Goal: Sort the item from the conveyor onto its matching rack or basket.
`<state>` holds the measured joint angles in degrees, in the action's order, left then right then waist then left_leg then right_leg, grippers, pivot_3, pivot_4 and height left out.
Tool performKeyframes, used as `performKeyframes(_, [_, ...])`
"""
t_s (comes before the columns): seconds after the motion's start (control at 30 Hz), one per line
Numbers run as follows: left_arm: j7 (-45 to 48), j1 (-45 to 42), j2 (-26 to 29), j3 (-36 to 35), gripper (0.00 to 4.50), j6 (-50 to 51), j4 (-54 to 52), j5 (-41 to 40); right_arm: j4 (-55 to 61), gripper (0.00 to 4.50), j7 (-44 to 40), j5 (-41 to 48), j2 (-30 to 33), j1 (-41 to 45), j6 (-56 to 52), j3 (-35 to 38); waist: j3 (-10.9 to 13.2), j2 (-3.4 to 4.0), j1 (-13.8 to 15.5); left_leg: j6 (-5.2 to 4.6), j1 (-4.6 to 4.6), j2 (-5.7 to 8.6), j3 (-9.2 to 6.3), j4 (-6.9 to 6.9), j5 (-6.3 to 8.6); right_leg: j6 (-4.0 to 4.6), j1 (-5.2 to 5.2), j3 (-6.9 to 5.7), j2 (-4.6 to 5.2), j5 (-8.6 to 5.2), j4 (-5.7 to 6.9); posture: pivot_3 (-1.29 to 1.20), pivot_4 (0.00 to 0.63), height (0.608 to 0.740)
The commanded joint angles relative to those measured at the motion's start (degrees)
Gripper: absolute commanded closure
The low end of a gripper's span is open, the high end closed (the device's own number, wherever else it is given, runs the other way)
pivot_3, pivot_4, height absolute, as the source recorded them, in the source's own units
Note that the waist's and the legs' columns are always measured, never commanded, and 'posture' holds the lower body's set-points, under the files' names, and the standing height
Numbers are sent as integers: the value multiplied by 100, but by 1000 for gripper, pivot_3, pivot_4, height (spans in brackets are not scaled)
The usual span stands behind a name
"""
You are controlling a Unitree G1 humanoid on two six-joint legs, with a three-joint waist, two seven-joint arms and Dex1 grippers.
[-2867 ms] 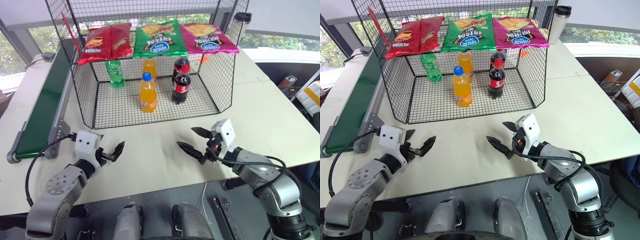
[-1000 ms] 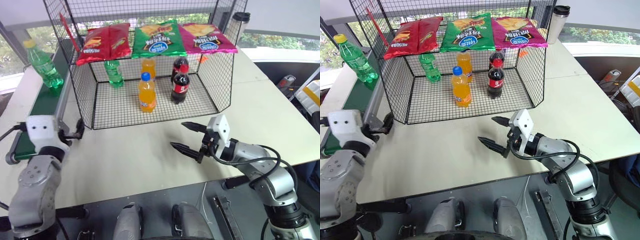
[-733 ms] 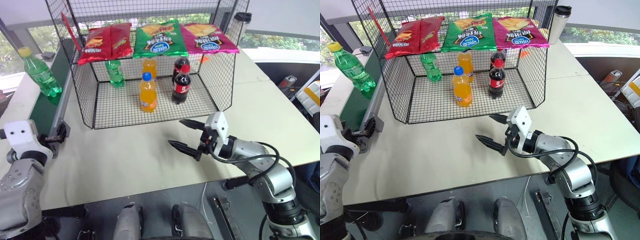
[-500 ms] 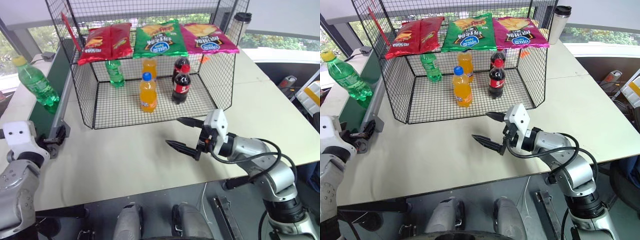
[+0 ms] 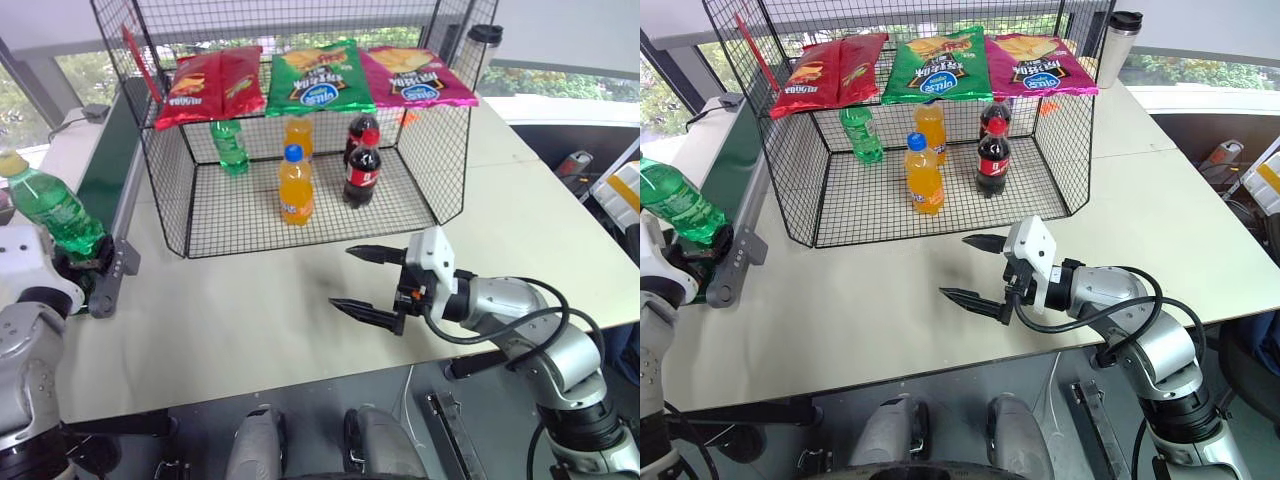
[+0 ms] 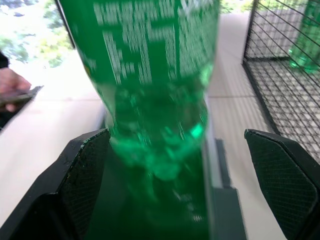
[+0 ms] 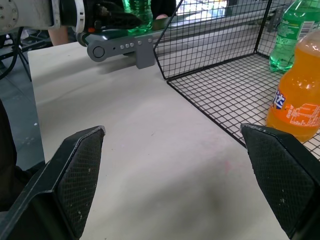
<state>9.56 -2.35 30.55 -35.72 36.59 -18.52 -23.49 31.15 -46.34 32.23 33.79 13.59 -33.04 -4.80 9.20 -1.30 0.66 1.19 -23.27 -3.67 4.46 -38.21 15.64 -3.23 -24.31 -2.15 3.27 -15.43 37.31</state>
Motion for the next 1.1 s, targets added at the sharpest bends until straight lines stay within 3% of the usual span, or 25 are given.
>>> performKeyframes(0.03, [-70, -61, 62, -143, 30, -193, -77, 80, 95, 0, 7, 3, 8, 4, 97, 55, 0, 0, -2, 0, 0, 0, 0, 0, 0, 0, 0, 0, 0, 0, 0, 0, 150, 740])
performKeyframes(0.23, [-73, 2, -6, -118, 30, -320, -72, 103, 67, 0, 43, -57, -10, -49, 133, 46, 0, 0, 2, 0, 0, -1, 1, 0, 0, 0, 0, 0, 2, 0, 0, 0, 150, 740])
performKeyframes(0.33, [68, 30, -43, -136, 753, -458, -69, -21, 38, 0, 41, -92, -12, -86, 169, 40, 0, 0, 5, 0, 0, -2, 2, 0, 0, 0, 0, 0, 5, 0, 0, 0, 150, 740])
performKeyframes(0.4, [109, 35, -57, -161, 1688, -482, -103, -90, 18, 0, 35, -111, -10, -113, 199, 39, 0, 0, 7, 0, 0, -1, 2, 0, 0, 0, 0, 0, 6, 0, 0, 0, 150, 740])
performKeyframes(0.43, [132, 24, -59, -177, 1745, -473, -127, -136, 12, 0, 30, -119, -9, -127, 214, 38, 0, -1, 7, 0, -1, -1, 2, 0, 0, 0, 0, 0, 7, 0, 0, 0, 150, 740])
performKeyframes(0.7, [299, -240, 198, -376, 1745, -185, -317, -620, 12, 0, -18, -153, 0, -223, 279, 61, 3, -9, -2, 0, -3, 1, 2, 0, 0, 0, 0, -1, 6, 0, -2, 0, 150, 740])
performKeyframes(0.87, [839, -262, 827, -370, 1745, 27, -272, -839, 28, 0, -31, -111, -2, -255, 274, 118, 8, -27, -33, 0, -3, 0, 2, 0, 0, -1, -4, -1, -2, 1, -1, 0, 150, 740])
performKeyframes(1.1, [2166, -224, 1800, -83, 1745, 951, -791, -2022, 33, 0, 60, -123, -9, -274, 219, 179, 10, -29, -26, 0, -5, -5, 5, 1, 0, 6, -7, -2, 7, -4, -3, 0, 150, 740])
